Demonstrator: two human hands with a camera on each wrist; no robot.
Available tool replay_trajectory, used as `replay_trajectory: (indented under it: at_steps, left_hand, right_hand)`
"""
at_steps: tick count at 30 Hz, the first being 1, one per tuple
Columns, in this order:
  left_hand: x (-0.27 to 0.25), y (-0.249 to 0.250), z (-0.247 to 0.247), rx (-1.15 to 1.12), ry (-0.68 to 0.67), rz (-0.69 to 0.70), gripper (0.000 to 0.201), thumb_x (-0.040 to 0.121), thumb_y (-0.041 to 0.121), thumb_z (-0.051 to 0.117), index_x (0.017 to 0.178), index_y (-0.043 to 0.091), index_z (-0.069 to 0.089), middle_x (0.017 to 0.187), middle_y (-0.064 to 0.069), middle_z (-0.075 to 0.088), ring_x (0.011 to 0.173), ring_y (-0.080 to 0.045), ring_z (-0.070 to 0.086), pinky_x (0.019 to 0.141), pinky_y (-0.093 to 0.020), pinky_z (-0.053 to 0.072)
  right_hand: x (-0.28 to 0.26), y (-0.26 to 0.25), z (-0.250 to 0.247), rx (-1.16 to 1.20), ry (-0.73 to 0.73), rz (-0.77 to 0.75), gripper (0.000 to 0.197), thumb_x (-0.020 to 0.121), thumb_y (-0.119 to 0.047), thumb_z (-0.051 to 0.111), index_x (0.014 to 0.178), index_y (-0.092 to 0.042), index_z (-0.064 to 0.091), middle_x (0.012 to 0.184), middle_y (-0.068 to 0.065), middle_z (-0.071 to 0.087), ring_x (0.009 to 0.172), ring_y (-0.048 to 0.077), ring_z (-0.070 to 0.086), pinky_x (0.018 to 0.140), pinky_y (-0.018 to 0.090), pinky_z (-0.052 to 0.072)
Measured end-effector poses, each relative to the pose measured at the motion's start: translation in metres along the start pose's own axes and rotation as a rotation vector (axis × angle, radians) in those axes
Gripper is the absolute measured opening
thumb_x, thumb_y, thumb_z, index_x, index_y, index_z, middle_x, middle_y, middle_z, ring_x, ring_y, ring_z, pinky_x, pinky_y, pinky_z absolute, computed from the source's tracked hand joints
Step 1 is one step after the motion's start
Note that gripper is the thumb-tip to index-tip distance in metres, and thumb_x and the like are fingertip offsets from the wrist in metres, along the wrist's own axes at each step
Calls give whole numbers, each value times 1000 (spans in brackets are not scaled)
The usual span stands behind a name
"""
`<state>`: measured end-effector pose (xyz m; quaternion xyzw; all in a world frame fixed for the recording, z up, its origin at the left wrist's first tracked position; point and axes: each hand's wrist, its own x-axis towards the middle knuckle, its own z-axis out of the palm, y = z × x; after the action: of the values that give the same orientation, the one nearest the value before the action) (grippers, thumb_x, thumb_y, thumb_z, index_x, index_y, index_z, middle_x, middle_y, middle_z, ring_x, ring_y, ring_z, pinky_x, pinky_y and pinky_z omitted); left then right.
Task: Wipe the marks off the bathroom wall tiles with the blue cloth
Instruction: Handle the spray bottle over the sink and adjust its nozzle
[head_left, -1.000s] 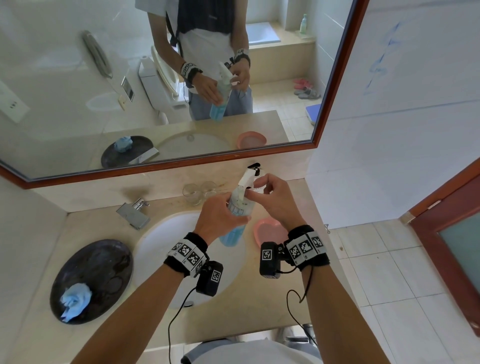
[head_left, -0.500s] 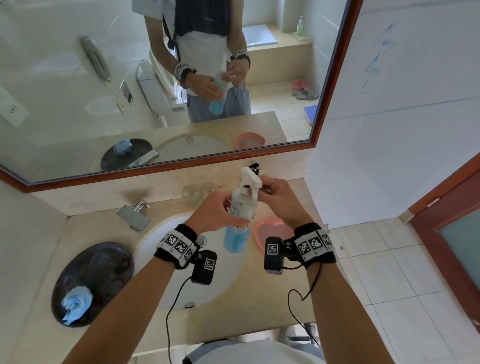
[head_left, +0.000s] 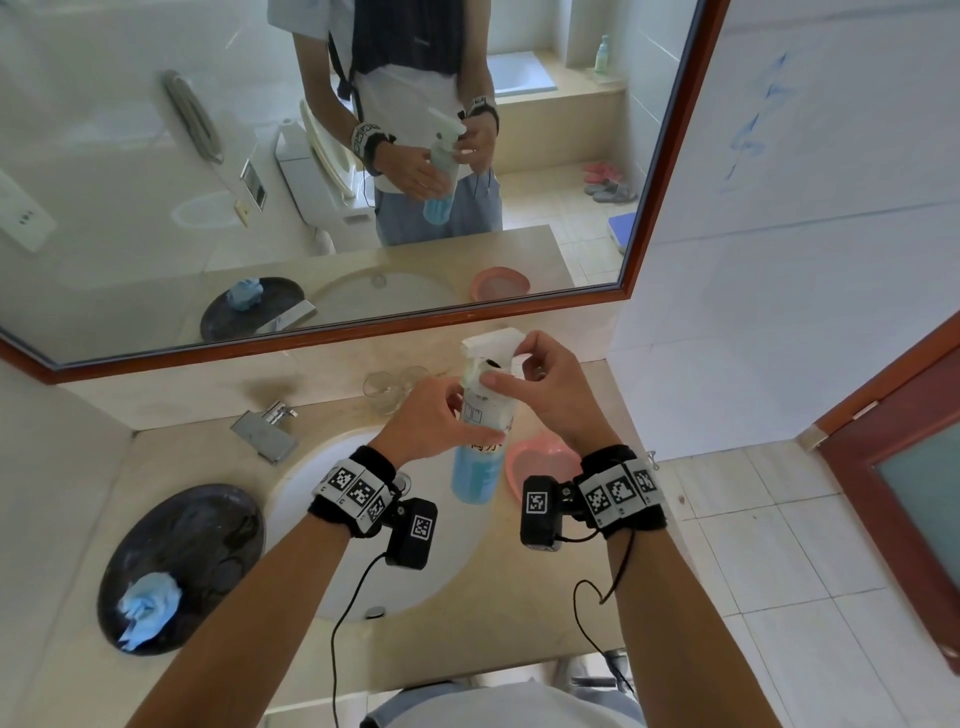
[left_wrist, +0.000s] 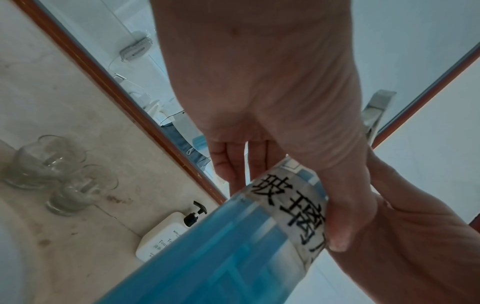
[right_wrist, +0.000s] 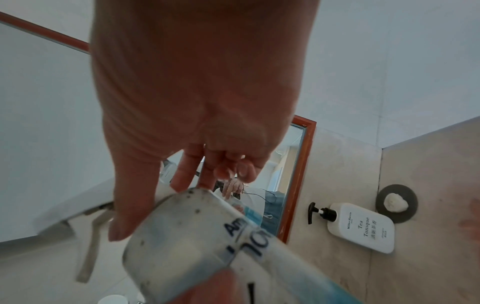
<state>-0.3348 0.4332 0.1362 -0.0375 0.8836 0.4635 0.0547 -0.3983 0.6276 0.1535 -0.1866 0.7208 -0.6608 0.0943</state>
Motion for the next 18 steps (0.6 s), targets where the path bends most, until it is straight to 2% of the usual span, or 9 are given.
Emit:
replay_trajectory:
  at_steps: [2, 4, 7, 10, 12, 15, 18]
  left_hand:
    - [2, -1, -3, -28, 31, -5, 58, 64, 49, 95, 112, 23, 75, 101, 8, 79, 90, -13, 76, 84, -46, 65]
    - [2, -2, -6, -50, 49, -14, 54, 66, 43, 96, 112, 23, 77, 101, 8, 80, 92, -14, 77, 87, -48, 64]
    - [1, 0, -10, -70, 66, -13, 49, 68, 35, 96, 112, 27, 77, 105, 9, 80, 96, -13, 76, 92, -46, 63]
    - [1, 4, -11, -34, 45, -3, 52, 64, 44, 95, 111, 34, 75, 104, 12, 79, 97, -15, 75, 90, -48, 63]
    - [1, 5, -9, -7, 27, 8, 53, 63, 48, 94, 111, 35, 74, 104, 13, 79, 96, -16, 74, 88, -49, 63]
    - [2, 7, -6, 16, 40, 15, 59, 64, 48, 93, 115, 26, 75, 105, 12, 78, 96, -15, 74, 87, -48, 63]
    - [3, 9, -2, 43, 73, 10, 57, 68, 40, 95, 117, 21, 75, 106, 9, 77, 94, -13, 73, 87, -44, 63]
  right_hand:
    - [0, -2, -1, 3, -7, -12, 34, 83, -22, 87, 109, -9, 69, 76, -29, 59, 64, -1, 44, 65, 13, 41]
    - [-1, -4, -7, 21, -29, -38, 26, 88, -17, 82, 109, -8, 72, 73, -32, 61, 63, -1, 45, 67, 13, 40]
    - [0, -1, -13, 81, -24, -20, 13, 92, -18, 79, 102, -11, 75, 83, -20, 69, 66, 3, 45, 72, 28, 44]
    - [1, -2, -12, 85, 16, 5, 17, 93, -22, 77, 110, -19, 76, 89, -16, 71, 73, 15, 47, 73, 35, 47]
    - [2, -4, -9, 87, 1, 5, 19, 94, -23, 76, 113, -23, 76, 89, -16, 71, 74, 17, 47, 72, 32, 47]
    - [1, -5, -4, 77, -15, -3, 16, 94, -23, 76, 109, -27, 77, 86, -15, 71, 74, 18, 47, 73, 31, 47]
    - [2, -7, -1, 57, 12, -16, 15, 91, -23, 80, 106, -21, 76, 89, -10, 71, 69, 6, 47, 71, 24, 45]
